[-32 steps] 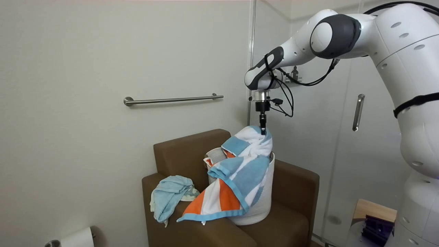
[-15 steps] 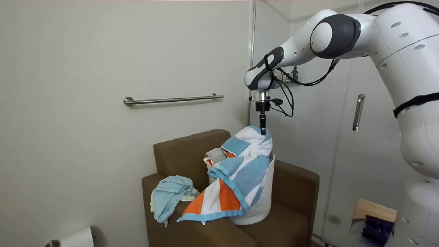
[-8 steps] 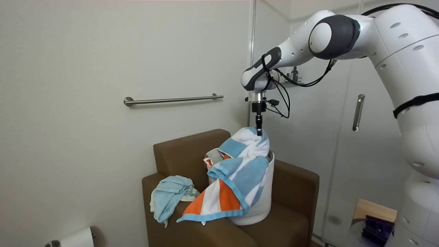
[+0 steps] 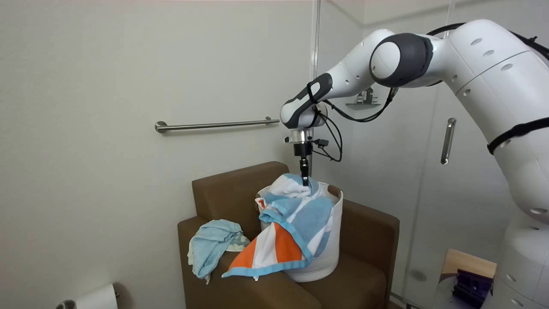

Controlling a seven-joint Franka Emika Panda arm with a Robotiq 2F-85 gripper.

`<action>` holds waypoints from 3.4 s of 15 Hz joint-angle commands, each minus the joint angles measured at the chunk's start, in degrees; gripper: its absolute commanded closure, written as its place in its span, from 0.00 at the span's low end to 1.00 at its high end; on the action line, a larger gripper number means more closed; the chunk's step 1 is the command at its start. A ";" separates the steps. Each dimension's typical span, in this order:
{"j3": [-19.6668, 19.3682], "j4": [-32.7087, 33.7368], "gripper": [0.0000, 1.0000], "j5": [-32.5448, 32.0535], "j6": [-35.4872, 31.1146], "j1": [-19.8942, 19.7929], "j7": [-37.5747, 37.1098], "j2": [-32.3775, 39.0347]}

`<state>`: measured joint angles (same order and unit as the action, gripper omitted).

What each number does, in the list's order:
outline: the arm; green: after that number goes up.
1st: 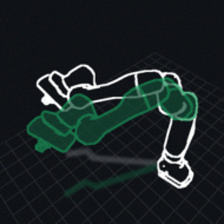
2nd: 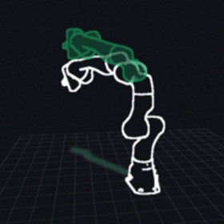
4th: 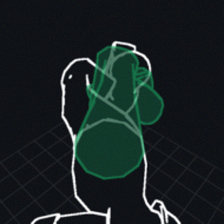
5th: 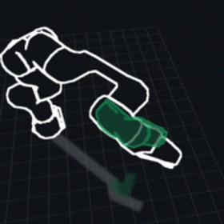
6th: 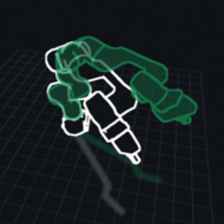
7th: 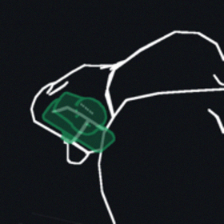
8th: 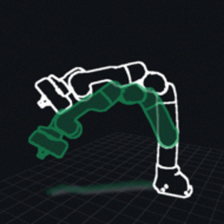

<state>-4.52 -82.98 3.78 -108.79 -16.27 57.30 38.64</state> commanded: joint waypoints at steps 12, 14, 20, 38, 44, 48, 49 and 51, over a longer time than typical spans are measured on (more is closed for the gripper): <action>-0.05 28.62 0.97 -2.85 11.79 -6.97 0.45 30.85; -1.20 33.89 0.97 -2.40 15.44 -6.58 0.73 34.77; -0.92 44.49 0.97 -3.56 21.76 -7.24 -0.38 42.04; -2.67 49.78 0.97 -2.78 24.27 -6.95 0.54 43.36; -2.66 49.71 0.97 -2.76 24.21 -6.92 0.50 43.41; -2.73 49.69 0.67 -2.77 24.49 -6.89 0.18 43.48; -2.76 49.69 0.65 -2.77 24.63 -6.87 0.13 43.50; -2.82 49.69 0.54 -2.73 24.59 -6.83 -0.03 43.57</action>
<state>-6.87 -34.07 1.47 -82.58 -22.61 57.37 79.32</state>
